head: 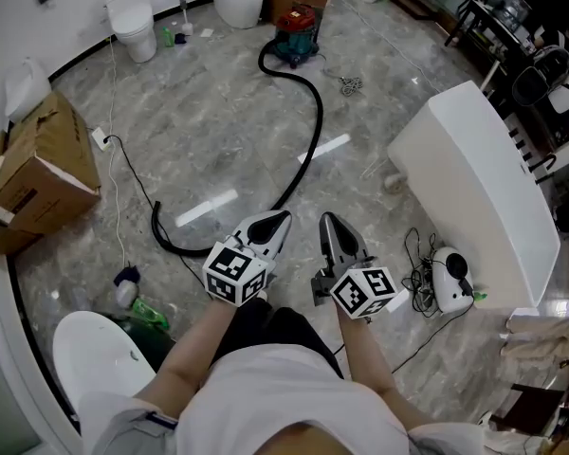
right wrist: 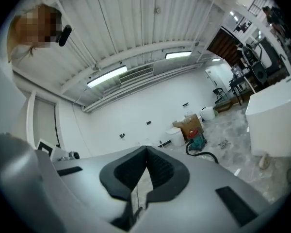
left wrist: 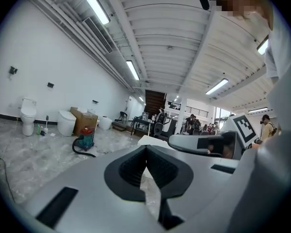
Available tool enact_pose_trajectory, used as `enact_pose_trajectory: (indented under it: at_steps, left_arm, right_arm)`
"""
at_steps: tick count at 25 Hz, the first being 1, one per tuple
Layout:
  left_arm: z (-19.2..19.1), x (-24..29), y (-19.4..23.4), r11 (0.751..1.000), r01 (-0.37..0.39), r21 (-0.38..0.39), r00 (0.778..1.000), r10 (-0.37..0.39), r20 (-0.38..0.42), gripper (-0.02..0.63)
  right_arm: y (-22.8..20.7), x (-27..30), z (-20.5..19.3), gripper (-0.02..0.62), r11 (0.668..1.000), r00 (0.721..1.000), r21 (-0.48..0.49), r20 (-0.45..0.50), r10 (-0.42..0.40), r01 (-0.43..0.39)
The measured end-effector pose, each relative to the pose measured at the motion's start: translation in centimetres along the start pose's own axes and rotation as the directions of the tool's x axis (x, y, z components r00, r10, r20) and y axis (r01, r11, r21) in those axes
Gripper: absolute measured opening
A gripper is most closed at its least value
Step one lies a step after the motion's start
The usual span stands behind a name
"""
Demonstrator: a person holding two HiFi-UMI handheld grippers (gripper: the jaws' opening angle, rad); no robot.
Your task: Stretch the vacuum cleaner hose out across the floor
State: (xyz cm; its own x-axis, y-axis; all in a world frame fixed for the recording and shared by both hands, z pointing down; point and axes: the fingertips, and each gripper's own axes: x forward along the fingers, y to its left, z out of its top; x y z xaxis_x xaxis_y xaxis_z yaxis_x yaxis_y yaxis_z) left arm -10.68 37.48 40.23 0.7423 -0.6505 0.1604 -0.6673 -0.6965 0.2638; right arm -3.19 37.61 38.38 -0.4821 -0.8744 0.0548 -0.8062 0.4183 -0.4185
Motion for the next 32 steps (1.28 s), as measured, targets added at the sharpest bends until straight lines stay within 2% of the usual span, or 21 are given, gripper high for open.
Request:
enact_pose_trajectory:
  at_steps: [1, 3, 5, 9, 13, 22, 32]
  left_arm:
    - [-0.1, 0.0, -0.1, 1.000, 0.001, 0.000, 1.000, -0.001, 0.001, 0.010]
    - [-0.1, 0.0, -0.2, 1.000, 0.003, 0.010, 1.000, -0.003, -0.001, 0.010]
    - [-0.3, -0.1, -0.3, 1.000, 0.002, 0.025, 1.000, -0.002, -0.010, 0.011]
    - [-1.0, -0.1, -0.8, 1.000, 0.007, 0.018, 1.000, -0.007, -0.025, 0.011]
    - [-1.9, 0.1, -1.1, 1.000, 0.008, 0.026, 0.999, -0.007, -0.045, 0.009]
    - [-2.1, -0.2, -0.7, 1.000, 0.006, 0.018, 0.999, -0.005, -0.051, 0.011]
    - [-2.2, -0.1, -1.2, 1.000, 0.022, 0.007, 0.998, -0.021, -0.051, 0.010]
  right_arm:
    - [0.1, 0.0, -0.4, 0.015, 0.998, 1.000, -0.064, -0.024, -0.020, 0.018]
    - [0.4, 0.1, -1.2, 0.015, 0.973, 0.995, -0.224, -0.071, -0.067, 0.049]
    - [0.9, 0.2, -1.7, 0.015, 0.955, 0.992, -0.294, -0.092, -0.082, 0.052]
    - [0.8, 0.4, -2.4, 0.015, 0.974, 0.991, -0.217, -0.109, -0.084, 0.059]
    - [1.0, 0.5, -3.0, 0.015, 0.976, 0.990, -0.208, -0.113, -0.084, 0.059]
    - [1.0, 0.2, -3.3, 0.015, 0.988, 0.990, -0.122, -0.097, -0.104, 0.092]
    - [1.2, -0.4, -3.2, 0.014, 0.991, 0.990, -0.090, -0.088, -0.111, 0.103]
